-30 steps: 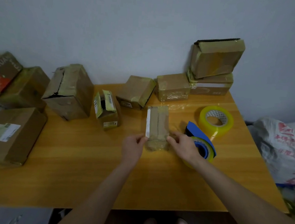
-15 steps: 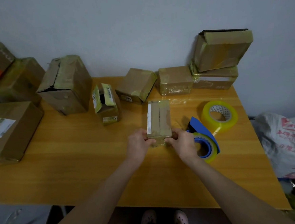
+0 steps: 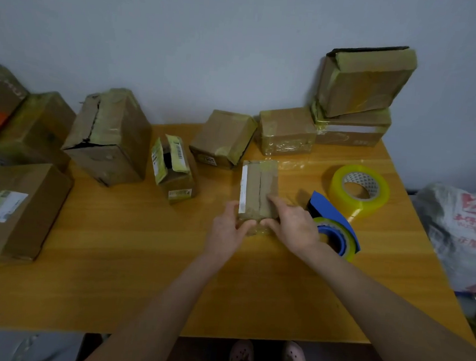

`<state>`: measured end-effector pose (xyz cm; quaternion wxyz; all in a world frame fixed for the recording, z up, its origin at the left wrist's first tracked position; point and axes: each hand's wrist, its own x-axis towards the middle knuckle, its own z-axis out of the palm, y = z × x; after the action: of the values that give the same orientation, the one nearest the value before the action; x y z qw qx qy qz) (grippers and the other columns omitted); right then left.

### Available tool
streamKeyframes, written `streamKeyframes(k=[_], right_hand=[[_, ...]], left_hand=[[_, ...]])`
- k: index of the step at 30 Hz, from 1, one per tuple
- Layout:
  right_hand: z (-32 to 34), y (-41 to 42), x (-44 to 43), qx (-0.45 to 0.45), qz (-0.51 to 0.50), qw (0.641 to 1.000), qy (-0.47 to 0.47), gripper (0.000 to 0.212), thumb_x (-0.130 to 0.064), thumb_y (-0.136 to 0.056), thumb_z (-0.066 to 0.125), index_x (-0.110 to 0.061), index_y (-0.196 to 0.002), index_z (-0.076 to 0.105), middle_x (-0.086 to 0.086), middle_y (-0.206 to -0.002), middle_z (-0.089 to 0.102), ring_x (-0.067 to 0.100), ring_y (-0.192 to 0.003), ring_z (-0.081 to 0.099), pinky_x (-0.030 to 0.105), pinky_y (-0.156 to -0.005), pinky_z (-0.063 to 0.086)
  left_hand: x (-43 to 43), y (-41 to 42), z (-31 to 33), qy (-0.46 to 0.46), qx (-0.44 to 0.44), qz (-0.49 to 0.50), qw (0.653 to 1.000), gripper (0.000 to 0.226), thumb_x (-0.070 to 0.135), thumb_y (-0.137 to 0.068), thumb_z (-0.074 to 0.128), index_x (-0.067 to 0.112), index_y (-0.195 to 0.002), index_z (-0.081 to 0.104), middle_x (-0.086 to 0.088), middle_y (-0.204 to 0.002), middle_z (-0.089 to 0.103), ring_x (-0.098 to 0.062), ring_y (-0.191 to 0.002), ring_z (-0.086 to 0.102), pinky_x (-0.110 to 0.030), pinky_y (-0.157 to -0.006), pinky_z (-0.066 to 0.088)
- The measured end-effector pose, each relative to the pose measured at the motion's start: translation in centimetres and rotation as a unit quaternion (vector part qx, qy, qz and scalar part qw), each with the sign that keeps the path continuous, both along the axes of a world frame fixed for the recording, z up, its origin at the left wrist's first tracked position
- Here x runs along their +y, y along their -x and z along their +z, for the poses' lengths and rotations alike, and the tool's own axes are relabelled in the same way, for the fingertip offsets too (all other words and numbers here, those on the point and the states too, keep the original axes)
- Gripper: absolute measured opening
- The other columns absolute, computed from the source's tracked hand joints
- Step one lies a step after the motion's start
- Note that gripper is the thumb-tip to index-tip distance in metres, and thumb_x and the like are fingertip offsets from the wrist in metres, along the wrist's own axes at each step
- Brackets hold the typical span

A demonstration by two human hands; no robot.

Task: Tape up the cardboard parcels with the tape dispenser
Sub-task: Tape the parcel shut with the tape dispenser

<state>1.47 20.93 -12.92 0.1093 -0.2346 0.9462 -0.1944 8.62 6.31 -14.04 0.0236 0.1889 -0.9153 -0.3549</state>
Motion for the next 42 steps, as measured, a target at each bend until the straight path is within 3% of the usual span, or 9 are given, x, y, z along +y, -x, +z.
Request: streamKeyframes(k=[6, 9, 14, 21, 25, 28, 32, 36, 42], right_hand=[[-0.3, -0.5, -0.1, -0.031, 0.002, 0.999, 0.017, 0.048, -0.028, -0.092, 0.063, -0.026, -0.131, 0.035, 0.012, -0.109, 0.068, 0.029, -0.088, 0.067, 0.042, -0.072, 0.059], [-0.3, -0.4, -0.3, -0.037, 0.000, 0.999, 0.029, 0.050, -0.024, -0.090, 0.065, -0.025, -0.131, 0.035, 0.010, -0.110, 0.067, 0.027, -0.087, 0.068, 0.040, -0.071, 0.059], [0.6, -1.4, 0.3, -0.195, 0.065, 0.970, 0.130, 0.042, -0.010, -0.090, 0.062, -0.026, -0.126, 0.048, 0.001, -0.090, 0.070, 0.014, -0.074, 0.069, 0.034, -0.071, 0.059], [3.2, 1.8, 6.0, -0.007, -0.105, 0.987, 0.118, 0.003, -0.030, -0.090, 0.062, -0.029, -0.089, 0.059, -0.009, -0.078, 0.062, 0.016, -0.078, 0.061, 0.031, -0.064, 0.048], [3.4, 3.0, 6.6, -0.040, -0.093, 0.994, 0.042, 0.054, -0.041, -0.087, 0.067, -0.027, -0.135, 0.047, 0.000, -0.127, 0.052, 0.020, -0.111, 0.056, 0.035, -0.081, 0.052], [2.9, 1.8, 4.1, -0.085, -0.021, 0.996, 0.019, 0.078, -0.049, -0.082, 0.069, -0.034, -0.147, 0.029, 0.003, -0.141, 0.042, 0.025, -0.127, 0.046, 0.040, -0.095, 0.049], [1.9, 0.2, 1.5, -0.088, -0.008, 0.996, -0.010, 0.059, -0.054, -0.083, 0.064, -0.032, -0.135, 0.047, -0.003, -0.115, 0.062, 0.019, -0.104, 0.060, 0.039, -0.077, 0.056], [2.5, 0.6, 1.7, -0.086, -0.022, 0.996, -0.025, 0.038, -0.051, -0.090, 0.059, -0.029, -0.121, 0.059, -0.005, -0.110, 0.068, 0.017, -0.099, 0.063, 0.035, -0.077, 0.056], [3.1, 3.9, 8.7, -0.121, -0.164, 0.968, -0.147, 0.064, -0.052, -0.082, 0.069, -0.015, -0.129, 0.046, 0.009, -0.125, 0.051, 0.030, -0.117, 0.051, 0.041, -0.081, 0.050]], left_hand=[[-0.1, 0.4, 1.0, 0.033, -0.046, -0.022, 0.998, 0.037, 0.034, -0.097, 0.051, 0.013, -0.128, 0.053, -0.006, -0.099, 0.067, -0.012, -0.076, 0.055, -0.015, -0.060, 0.038], [-0.3, 0.7, 1.9, 0.166, -0.083, -0.019, 0.983, 0.051, 0.054, -0.096, 0.037, 0.015, -0.121, 0.059, -0.004, -0.095, 0.053, -0.019, -0.090, 0.052, -0.024, -0.071, 0.042], [0.2, 3.0, 3.0, 0.213, -0.075, -0.014, 0.974, 0.073, 0.062, -0.092, 0.037, 0.012, -0.146, 0.026, -0.017, -0.142, 0.035, -0.032, -0.129, 0.034, -0.042, -0.101, 0.037], [0.3, 5.2, 2.6, 0.251, -0.158, -0.144, 0.944, 0.093, 0.052, -0.078, 0.066, 0.022, -0.149, 0.013, -0.007, -0.157, 0.012, -0.031, -0.140, 0.019, -0.049, -0.111, 0.024], [-3.4, 4.1, 2.9, 0.361, -0.093, -0.340, 0.864, 0.077, 0.021, -0.093, 0.055, 0.038, -0.151, 0.007, 0.003, -0.161, -0.002, -0.025, -0.148, -0.004, -0.049, -0.118, 0.001], [-3.3, 2.9, 2.9, 0.343, -0.064, -0.265, 0.899, 0.071, 0.012, -0.093, 0.049, 0.038, -0.150, 0.016, -0.001, -0.161, -0.006, -0.025, -0.147, -0.002, -0.048, -0.120, 0.007], [-0.5, 0.3, 2.4, 0.244, 0.003, -0.096, 0.965, 0.051, 0.042, -0.093, 0.043, 0.024, -0.141, 0.042, -0.010, -0.153, 0.028, -0.026, -0.139, 0.026, -0.039, -0.107, 0.035], [0.7, -0.8, 0.6, 0.255, -0.087, -0.196, 0.943, 0.071, 0.059, -0.092, 0.041, 0.033, -0.152, 0.013, -0.009, -0.160, -0.002, -0.028, -0.147, -0.004, -0.043, -0.114, 0.023], [-1.4, 1.2, 1.1, 0.247, -0.107, -0.282, 0.921, 0.064, 0.039, -0.100, 0.041, 0.035, -0.151, 0.004, 0.004, -0.159, -0.011, -0.020, -0.147, -0.011, -0.041, -0.113, 0.027]])
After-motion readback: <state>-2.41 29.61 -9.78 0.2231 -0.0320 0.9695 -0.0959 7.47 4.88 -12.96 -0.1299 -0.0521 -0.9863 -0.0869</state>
